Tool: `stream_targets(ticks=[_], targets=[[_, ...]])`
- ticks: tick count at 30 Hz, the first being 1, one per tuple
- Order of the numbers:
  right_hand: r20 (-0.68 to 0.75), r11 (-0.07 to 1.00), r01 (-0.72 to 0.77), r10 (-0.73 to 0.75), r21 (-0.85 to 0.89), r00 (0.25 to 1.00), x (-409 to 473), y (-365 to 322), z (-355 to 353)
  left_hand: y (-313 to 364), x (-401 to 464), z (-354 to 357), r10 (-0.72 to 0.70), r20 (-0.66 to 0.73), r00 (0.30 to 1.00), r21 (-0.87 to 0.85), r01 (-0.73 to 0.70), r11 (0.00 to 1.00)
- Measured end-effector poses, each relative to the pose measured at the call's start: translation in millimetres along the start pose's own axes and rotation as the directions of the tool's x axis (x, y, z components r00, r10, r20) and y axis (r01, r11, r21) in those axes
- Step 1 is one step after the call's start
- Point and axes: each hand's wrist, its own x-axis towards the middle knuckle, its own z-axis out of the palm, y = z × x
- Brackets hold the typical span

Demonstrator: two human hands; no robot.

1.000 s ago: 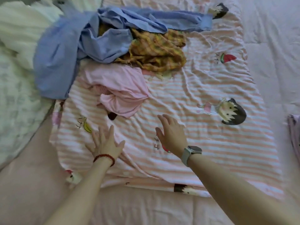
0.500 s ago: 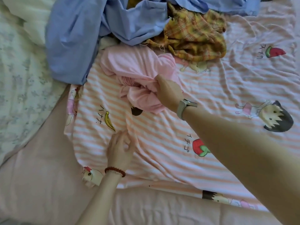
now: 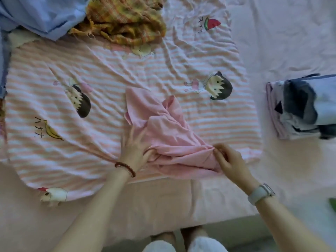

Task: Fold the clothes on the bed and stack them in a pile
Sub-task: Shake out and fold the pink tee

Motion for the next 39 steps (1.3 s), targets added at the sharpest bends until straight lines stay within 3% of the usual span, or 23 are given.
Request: stream_targets(ticks=[1, 3, 6, 8, 10, 13, 15, 18, 20, 23, 25, 28, 30, 32, 34, 35, 37, 38, 39], targets=[[0.042, 1.000, -0.018, 0.018, -0.003, 0.999, -5.4, 8.4, -16.5, 13.5, 0.1, 2.4, 0.074, 0.054, 0.996, -0.124, -0.067, 0.990], [0.050, 0.999, -0.050, 0.050, -0.002, 0.998, -11.5, 22.2, -52.6, 43.6, -8.1, -3.8, 0.142, 0.126, 0.982, -0.454, -0.070, 0.888], [-0.119, 1.000, -0.015, 0.014, -0.007, 0.993, -6.0, 28.9, -97.4, 82.0, -11.7, -19.3, 0.162, 0.089, 0.983, -0.647, -0.066, 0.759], [-0.280, 0.999, 0.032, -0.039, -0.030, 0.959, 12.8, 25.4, -110.0, 102.9, 4.8, -30.5, 0.111, 0.021, 0.994, -0.624, -0.074, 0.778], [-0.404, 0.998, 0.068, -0.068, -0.013, 0.912, 42.3, 19.2, -112.7, 116.3, 36.4, -42.5, -0.070, -0.165, 0.984, -0.546, -0.032, 0.837], [-0.423, 0.998, 0.050, -0.065, -0.047, 0.904, 85.5, 17.2, -107.3, 119.0, 81.0, -58.7, -0.384, -0.347, 0.856, -0.487, 0.186, 0.854], [-0.383, 0.998, -0.006, -0.021, -0.070, 0.923, 93.9, 28.1, -97.8, 113.8, 94.0, -53.5, -0.450, -0.333, 0.829, -0.431, 0.291, 0.854], [-0.310, 0.997, -0.048, 0.030, -0.052, 0.950, 72.6, 59.0, -78.8, 118.8, 88.2, -20.2, -0.334, -0.327, 0.884, -0.293, 0.241, 0.925], [-0.178, 0.993, -0.038, 0.018, -0.108, 0.984, 51.1, 79.5, -62.3, 122.5, 72.7, 12.3, -0.337, -0.260, 0.905, -0.269, 0.268, 0.925], [0.100, 0.993, -0.015, 0.026, -0.113, 0.995, 29.1, 91.4, -28.5, 124.4, 46.7, 51.3, -0.454, -0.134, 0.881, -0.384, 0.376, 0.843], [0.124, 0.985, -0.173, 0.171, 0.001, 0.977, 27.3, 93.6, -2.7, 120.3, 37.1, 66.3, -0.518, -0.085, 0.851, -0.405, 0.446, 0.798], [0.071, 0.874, -0.466, 0.461, 0.136, 0.885, 36.2, 90.6, 14.1, 113.1, 33.1, 74.4, -0.546, -0.028, 0.837, -0.216, 0.529, 0.821], [-0.007, 0.904, -0.384, 0.393, 0.187, 0.920, 35.1, 90.0, 14.2, 110.8, 33.0, 73.7, -0.496, -0.058, 0.866, -0.189, 0.479, 0.857], [-0.162, 0.955, -0.153, 0.198, 0.252, 0.967, 24.4, 82.2, 4.7, 110.7, 32.0, 68.7, -0.464, -0.113, 0.879, -0.317, 0.411, 0.855], [-0.283, 0.966, 0.094, -0.023, 0.240, 0.959, 7.2, 70.1, -7.0, 113.9, 27.3, 58.8, -0.485, -0.175, 0.857, -0.477, 0.357, 0.803], [-0.231, 0.955, 0.199, -0.147, 0.220, 0.962, -2.3, 66.0, -11.9, 116.3, 23.9, 53.7, -0.497, -0.224, 0.838, -0.522, 0.328, 0.788], [0.080, 0.932, 0.333, -0.346, 0.144, 0.935, -16.2, 69.1, -13.8, 124.5, 16.4, 46.3, -0.488, -0.311, 0.815, -0.535, 0.274, 0.799], [0.245, 0.939, 0.328, -0.343, 0.099, 0.907, -21.9, 76.1, -12.3, 130.4, 13.4, 44.0, -0.468, -0.327, 0.821, -0.525, 0.254, 0.813], [0.311, 0.966, 0.250, -0.257, 0.062, 0.915, -26.8, 85.2, -10.2, 137.1, 11.9, 42.6, -0.438, -0.329, 0.836, -0.510, 0.233, 0.828]])
